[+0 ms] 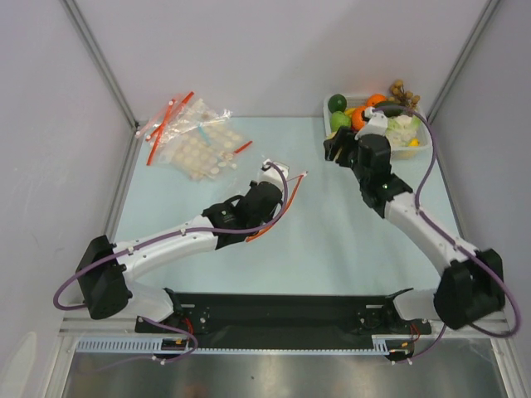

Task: Place the food in the zip-top bag and seal the zipper
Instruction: Pick up the fake fruit from the bin, then place the fake fruit in the zipper food storage bag.

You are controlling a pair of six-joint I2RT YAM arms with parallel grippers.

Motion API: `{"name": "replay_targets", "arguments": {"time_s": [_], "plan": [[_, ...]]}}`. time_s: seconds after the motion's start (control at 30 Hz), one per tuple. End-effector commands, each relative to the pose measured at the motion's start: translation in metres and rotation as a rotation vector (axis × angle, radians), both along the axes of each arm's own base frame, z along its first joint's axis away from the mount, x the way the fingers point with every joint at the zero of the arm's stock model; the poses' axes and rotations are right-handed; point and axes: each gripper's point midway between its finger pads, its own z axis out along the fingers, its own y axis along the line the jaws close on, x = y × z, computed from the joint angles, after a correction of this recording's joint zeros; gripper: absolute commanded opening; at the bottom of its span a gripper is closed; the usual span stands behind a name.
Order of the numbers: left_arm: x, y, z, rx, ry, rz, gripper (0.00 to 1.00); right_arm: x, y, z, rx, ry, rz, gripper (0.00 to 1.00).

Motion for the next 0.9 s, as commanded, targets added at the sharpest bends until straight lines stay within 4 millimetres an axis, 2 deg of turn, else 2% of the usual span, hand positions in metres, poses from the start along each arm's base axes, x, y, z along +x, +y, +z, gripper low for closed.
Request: {"name": "replay_targets", "arguments": {"time_s": [0.0,0.03,0.13,0.17,0.2,0.27,0.3,0.33,0.43,0.53,0.63,0.87], "plan": [[0.003,-0.005,0.013,-0.054,-0.004,0.017,0.00,-0.048,0.016,0.013,-0.009,-0.044,0.061,0.39],[0.003,-0.006,0.013,-0.058,-0.002,0.012,0.00,-0.067,0.017,0.036,0.021,-0.102,0.084,0.39],[0.003,-0.007,0.013,-0.060,0.001,0.008,0.00,-0.107,0.032,0.034,0.057,-0.115,0.172,0.37],[0.005,-0.007,0.012,-0.056,0.004,0.013,0.00,-0.124,0.029,0.050,0.085,-0.162,0.188,0.37],[0.006,-0.009,0.012,-0.057,0.005,0.011,0.00,-0.132,0.030,0.038,0.083,-0.152,0.202,0.36],[0.010,-0.012,0.012,-0.058,0.025,0.006,0.00,-0.150,0.030,0.045,0.119,-0.190,0.229,0.35],[0.010,-0.016,0.012,-0.068,0.035,0.000,0.00,-0.153,0.031,0.045,0.136,-0.207,0.239,0.35],[0.010,-0.018,0.012,-0.074,0.041,-0.006,0.00,-0.156,0.033,0.031,0.141,-0.196,0.257,0.35],[0.011,-0.031,0.027,-0.113,0.055,-0.034,0.00,-0.168,0.052,0.036,0.192,-0.217,0.365,0.33],[0.008,-0.041,0.036,-0.139,0.080,-0.064,0.00,-0.169,0.058,0.032,0.166,-0.207,0.380,0.32],[0.003,-0.054,0.052,-0.191,0.104,-0.114,0.00,-0.176,0.064,0.037,0.179,-0.238,0.433,0.32],[-0.010,-0.072,0.068,-0.266,0.157,-0.190,0.01,-0.192,0.074,0.051,0.184,-0.309,0.522,0.31]]}}
